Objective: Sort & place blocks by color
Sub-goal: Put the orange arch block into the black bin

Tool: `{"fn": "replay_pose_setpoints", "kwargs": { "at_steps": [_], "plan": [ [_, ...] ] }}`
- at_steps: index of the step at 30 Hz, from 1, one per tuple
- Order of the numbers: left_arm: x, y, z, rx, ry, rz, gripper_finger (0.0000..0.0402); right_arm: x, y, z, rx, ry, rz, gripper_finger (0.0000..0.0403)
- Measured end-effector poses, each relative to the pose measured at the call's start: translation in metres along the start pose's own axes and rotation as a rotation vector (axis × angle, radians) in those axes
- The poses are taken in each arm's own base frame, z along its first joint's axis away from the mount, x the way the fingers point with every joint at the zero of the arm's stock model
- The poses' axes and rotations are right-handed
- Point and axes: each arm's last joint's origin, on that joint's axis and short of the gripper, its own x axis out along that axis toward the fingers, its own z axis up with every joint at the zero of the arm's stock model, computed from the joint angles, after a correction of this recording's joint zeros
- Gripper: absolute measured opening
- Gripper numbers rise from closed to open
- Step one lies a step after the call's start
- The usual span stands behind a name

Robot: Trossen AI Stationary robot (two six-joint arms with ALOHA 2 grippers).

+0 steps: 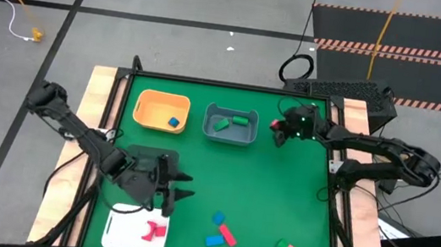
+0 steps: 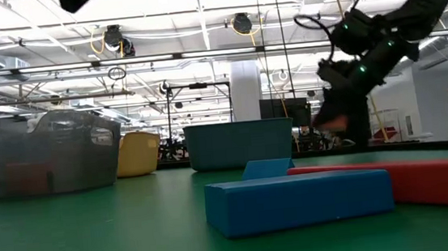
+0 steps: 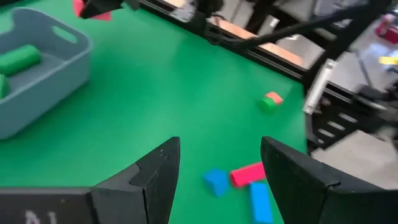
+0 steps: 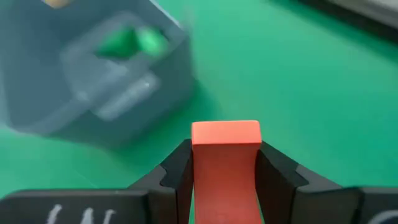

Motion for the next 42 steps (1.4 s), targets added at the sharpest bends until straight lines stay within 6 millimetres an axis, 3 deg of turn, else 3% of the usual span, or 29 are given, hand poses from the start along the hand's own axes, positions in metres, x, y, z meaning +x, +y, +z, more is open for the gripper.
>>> {"fn": "replay_pose_setpoints", "kwargs": {
  "at_steps": [9, 19, 25, 33, 42],
  "plan": [
    [0.030, 0.013, 0.001, 0.179, -0.050, 0.152, 0.0223, -0.010, 0.044, 0.036, -0.106, -0.102, 0.191, 0.0114],
    [0.070, 0.011, 0.013, 0.318, -0.241, 0.141, 0.0223, -0.039, 0.098, 0.057, -0.175, -0.363, 0.447, 0.0114],
    [0.096, 0.011, 0.012, 0.341, -0.343, 0.140, 0.0223, -0.056, 0.137, 0.052, -0.254, -0.478, 0.646, 0.0114],
    [0.109, 0.004, 0.012, 0.445, -0.503, 0.129, 0.0223, -0.073, 0.175, 0.039, -0.351, -0.587, 0.841, 0.0114],
    [0.109, 0.003, 0.020, 0.468, -0.581, 0.076, 0.0246, -0.072, 0.193, 0.031, -0.453, -0.691, 0.899, 0.0114]
  ]
}}
